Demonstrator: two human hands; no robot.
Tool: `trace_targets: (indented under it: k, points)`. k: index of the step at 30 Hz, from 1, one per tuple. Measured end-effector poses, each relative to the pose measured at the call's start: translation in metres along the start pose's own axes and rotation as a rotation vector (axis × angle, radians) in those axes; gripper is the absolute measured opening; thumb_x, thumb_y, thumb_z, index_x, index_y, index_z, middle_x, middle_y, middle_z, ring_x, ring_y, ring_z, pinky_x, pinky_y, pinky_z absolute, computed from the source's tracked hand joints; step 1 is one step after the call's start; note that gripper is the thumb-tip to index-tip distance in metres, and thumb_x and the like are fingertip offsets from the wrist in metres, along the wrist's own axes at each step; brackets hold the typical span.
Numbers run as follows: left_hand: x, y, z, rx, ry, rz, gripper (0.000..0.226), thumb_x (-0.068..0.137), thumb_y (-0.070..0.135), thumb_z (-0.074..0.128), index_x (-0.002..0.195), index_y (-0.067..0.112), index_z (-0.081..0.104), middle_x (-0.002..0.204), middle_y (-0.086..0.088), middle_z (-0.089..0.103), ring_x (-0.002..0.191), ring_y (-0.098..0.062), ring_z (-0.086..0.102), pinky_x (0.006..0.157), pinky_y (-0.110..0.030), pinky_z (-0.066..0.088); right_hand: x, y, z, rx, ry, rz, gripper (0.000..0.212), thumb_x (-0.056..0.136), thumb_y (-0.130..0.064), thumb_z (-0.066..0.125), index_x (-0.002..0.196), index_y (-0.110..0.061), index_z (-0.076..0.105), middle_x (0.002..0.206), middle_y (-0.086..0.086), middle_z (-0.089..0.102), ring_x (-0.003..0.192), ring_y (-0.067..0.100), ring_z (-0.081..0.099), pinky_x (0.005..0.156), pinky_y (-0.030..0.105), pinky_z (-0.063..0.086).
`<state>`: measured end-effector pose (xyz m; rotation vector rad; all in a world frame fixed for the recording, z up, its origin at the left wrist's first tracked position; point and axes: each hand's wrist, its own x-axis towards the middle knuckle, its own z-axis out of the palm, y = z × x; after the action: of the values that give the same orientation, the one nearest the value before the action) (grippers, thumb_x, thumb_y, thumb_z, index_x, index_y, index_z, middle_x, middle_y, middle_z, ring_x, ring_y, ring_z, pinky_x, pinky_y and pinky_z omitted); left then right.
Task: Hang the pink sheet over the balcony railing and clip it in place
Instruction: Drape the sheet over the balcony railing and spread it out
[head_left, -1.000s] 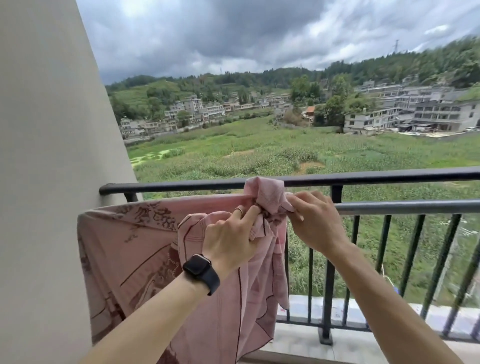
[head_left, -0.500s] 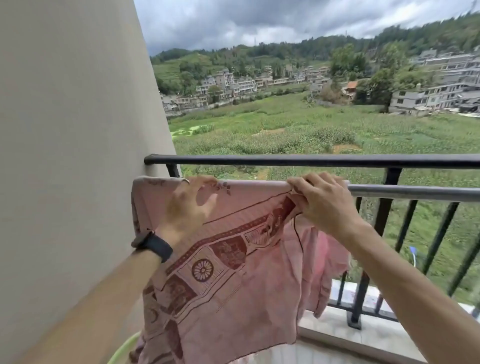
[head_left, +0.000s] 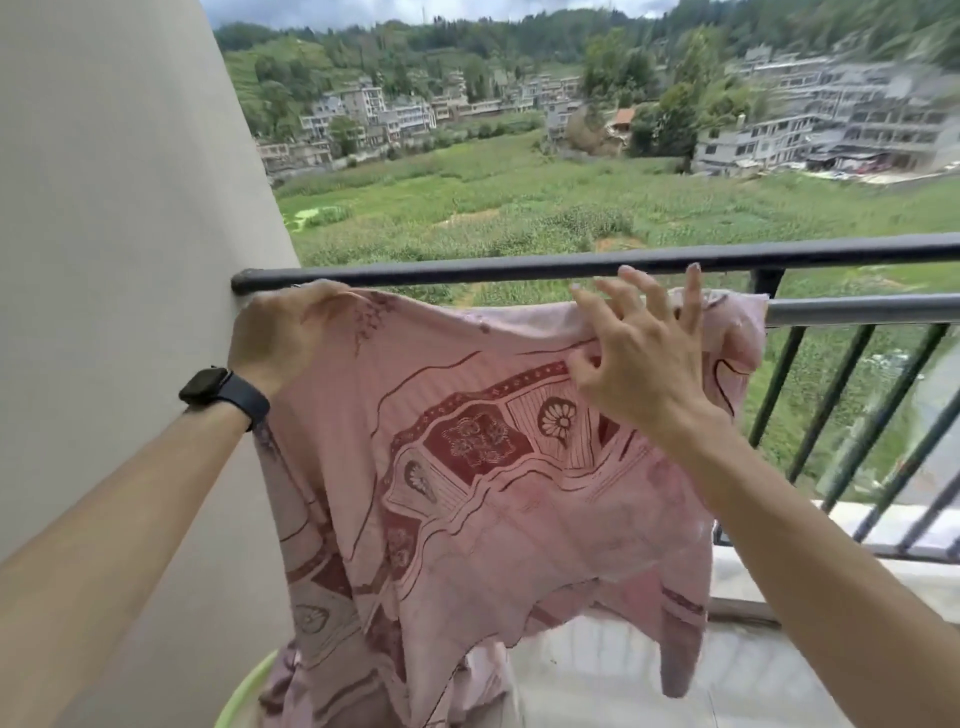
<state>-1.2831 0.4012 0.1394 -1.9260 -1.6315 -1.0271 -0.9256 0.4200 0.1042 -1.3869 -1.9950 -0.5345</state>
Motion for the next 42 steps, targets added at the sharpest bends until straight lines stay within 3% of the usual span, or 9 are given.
trace_targets:
  k: [4,8,15,20,24,29,32,36,42]
  points:
    - [0.031,0.009,-0.004,-0.176,0.166,-0.087,0.031,0.097,0.039,0.052,0.106,0.017,0.073,0.096,-0.006,0.075,0.086,-0.024,0.069,0.081,-0.036,0.053,0.007,-0.005,0.011,0.086,-0.002,-0.105,0.037,0.093,-0.034,0.063,0.129,-0.025,0.063,0.12,0.002,0.069,0.107,0.029,0.063,0.109,0.058,0.031]
    - [0.082,0.065,-0.032,-0.331,0.274,0.004,0.029,0.096,0.04,0.053,0.103,0.02,0.072,0.095,0.007,0.07,0.081,0.003,0.062,0.075,-0.013,0.044,0.01,0.033,-0.018,0.251,0.257,-0.093,0.024,0.098,-0.018,0.053,0.114,-0.008,0.069,0.104,0.012,0.072,0.079,0.031,0.07,0.069,0.038,0.059]
    - [0.121,0.231,-0.03,-0.47,0.324,0.222,0.033,0.097,0.042,0.057,0.101,0.014,0.073,0.087,0.009,0.07,0.069,-0.002,0.061,0.059,-0.014,0.045,0.025,0.149,-0.086,0.068,0.512,0.422,0.026,0.098,-0.007,0.042,0.118,-0.004,0.058,0.114,0.023,0.059,0.092,0.034,0.061,0.069,0.036,0.05]
    - [0.058,0.281,0.023,-0.382,-0.278,0.332,0.038,0.088,0.062,0.054,0.095,0.029,0.073,0.085,0.01,0.071,0.073,-0.011,0.066,0.063,-0.037,0.056,-0.03,0.228,-0.112,-0.038,0.446,0.699,0.028,0.095,-0.016,0.045,0.117,-0.015,0.063,0.116,0.022,0.06,0.11,0.039,0.051,0.089,0.045,0.04]
    - [0.009,0.255,0.046,-0.168,-0.333,0.227,0.054,0.086,0.073,0.047,0.121,0.035,0.064,0.122,-0.002,0.062,0.111,-0.019,0.054,0.089,-0.043,0.049,-0.079,0.204,-0.088,0.172,0.113,0.489,0.043,0.078,-0.026,0.049,0.114,-0.031,0.071,0.133,0.003,0.058,0.126,0.029,0.042,0.103,0.046,0.031]
    - [-0.009,0.187,0.054,0.069,-0.364,-0.023,0.057,0.093,0.064,0.041,0.144,0.038,0.037,0.139,-0.012,0.053,0.128,-0.033,0.046,0.106,-0.052,0.035,-0.105,0.186,-0.074,0.695,0.308,0.711,0.045,0.081,-0.045,0.057,0.124,-0.035,0.052,0.135,-0.005,0.046,0.127,0.015,0.044,0.11,0.045,0.036]
    - [-0.01,0.175,0.059,0.123,-0.298,0.01,0.045,0.097,0.053,0.045,0.137,0.034,0.05,0.115,-0.014,0.067,0.108,-0.034,0.059,0.093,-0.047,0.045,-0.105,0.187,-0.066,0.729,0.112,0.868,0.05,0.081,-0.069,0.057,0.113,-0.035,0.039,0.103,-0.014,0.055,0.093,0.008,0.059,0.085,0.04,0.054]
    - [0.0,0.179,0.062,0.025,-0.158,-0.001,0.034,0.093,0.051,0.056,0.117,0.03,0.07,0.089,-0.009,0.074,0.083,-0.029,0.068,0.067,-0.04,0.055,-0.088,0.208,-0.08,0.671,0.231,0.943,0.022,0.097,-0.034,0.052,0.108,-0.015,0.052,0.081,-0.007,0.055,0.071,0.011,0.053,0.063,0.028,0.043]
    - [0.041,0.224,0.043,-0.267,0.199,-0.074,0.025,0.098,0.03,0.056,0.107,0.012,0.072,0.096,-0.012,0.074,0.083,-0.03,0.068,0.068,-0.033,0.051,-0.075,0.279,-0.12,0.51,0.637,1.1,0.019,0.1,-0.022,0.049,0.112,-0.009,0.054,0.111,0.01,0.06,0.103,0.02,0.057,0.069,0.014,0.028]
